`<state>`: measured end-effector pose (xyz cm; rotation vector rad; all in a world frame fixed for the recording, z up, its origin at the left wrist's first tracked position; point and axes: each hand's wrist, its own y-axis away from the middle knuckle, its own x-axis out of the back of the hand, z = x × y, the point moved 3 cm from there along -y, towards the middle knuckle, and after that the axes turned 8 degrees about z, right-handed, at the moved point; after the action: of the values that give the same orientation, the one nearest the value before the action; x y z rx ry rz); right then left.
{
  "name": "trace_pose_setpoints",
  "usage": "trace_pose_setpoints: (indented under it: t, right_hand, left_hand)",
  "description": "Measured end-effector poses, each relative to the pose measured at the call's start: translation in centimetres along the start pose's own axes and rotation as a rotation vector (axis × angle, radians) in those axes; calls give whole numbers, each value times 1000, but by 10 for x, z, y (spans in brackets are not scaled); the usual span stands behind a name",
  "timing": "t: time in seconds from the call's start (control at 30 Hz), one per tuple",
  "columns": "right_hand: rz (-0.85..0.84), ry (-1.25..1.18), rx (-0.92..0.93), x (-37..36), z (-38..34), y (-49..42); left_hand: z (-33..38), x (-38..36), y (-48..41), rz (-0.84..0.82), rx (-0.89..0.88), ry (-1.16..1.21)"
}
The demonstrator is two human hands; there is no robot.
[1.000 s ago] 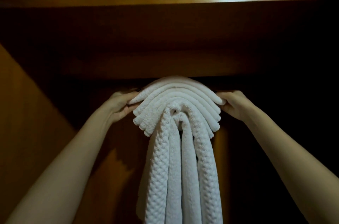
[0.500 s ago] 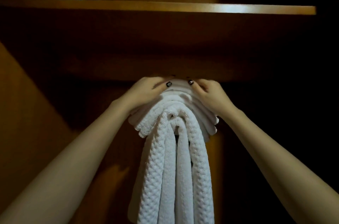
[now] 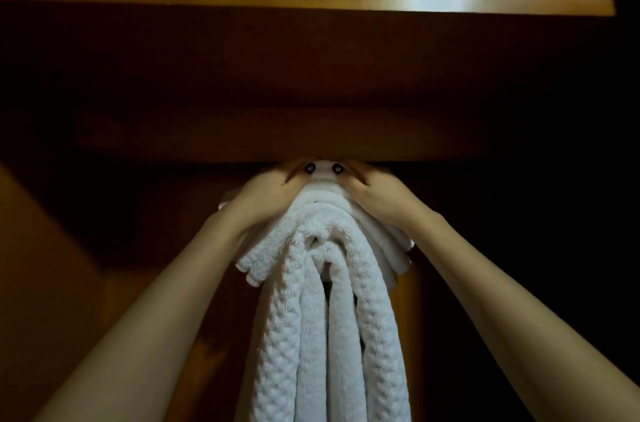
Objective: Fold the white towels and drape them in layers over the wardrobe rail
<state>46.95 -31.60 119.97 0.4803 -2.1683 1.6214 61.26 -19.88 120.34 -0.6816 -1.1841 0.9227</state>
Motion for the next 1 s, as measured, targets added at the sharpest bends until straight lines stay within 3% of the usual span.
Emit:
trace_pose_setpoints:
  t: [0.2,0.4,0.53,0.63,0.73,0.9,1.0]
  right_hand:
    - [4,-92,-89,1,2,9]
    - [-58,-2,-290,14,8,42]
    - [-102,47,-333,38,1,78]
    - [2,-4,-307,58,-20,114]
    - [29,41,-253,70,-47,158]
    - [-128,267,-208,82,-70,271]
    - [-274,361,-301,99,-65,355]
  left_hand:
    - [0,5,4,-35,113,102]
    - [-2,22,42,-75,207,-69]
    - [-1,51,73,14,250,75]
    - [21,67,101,96,178,143]
    - [55,71,135,134,66,65]
    - [107,38,224,45,-164,-117]
    - [136,-4,292,-125,-213,-111]
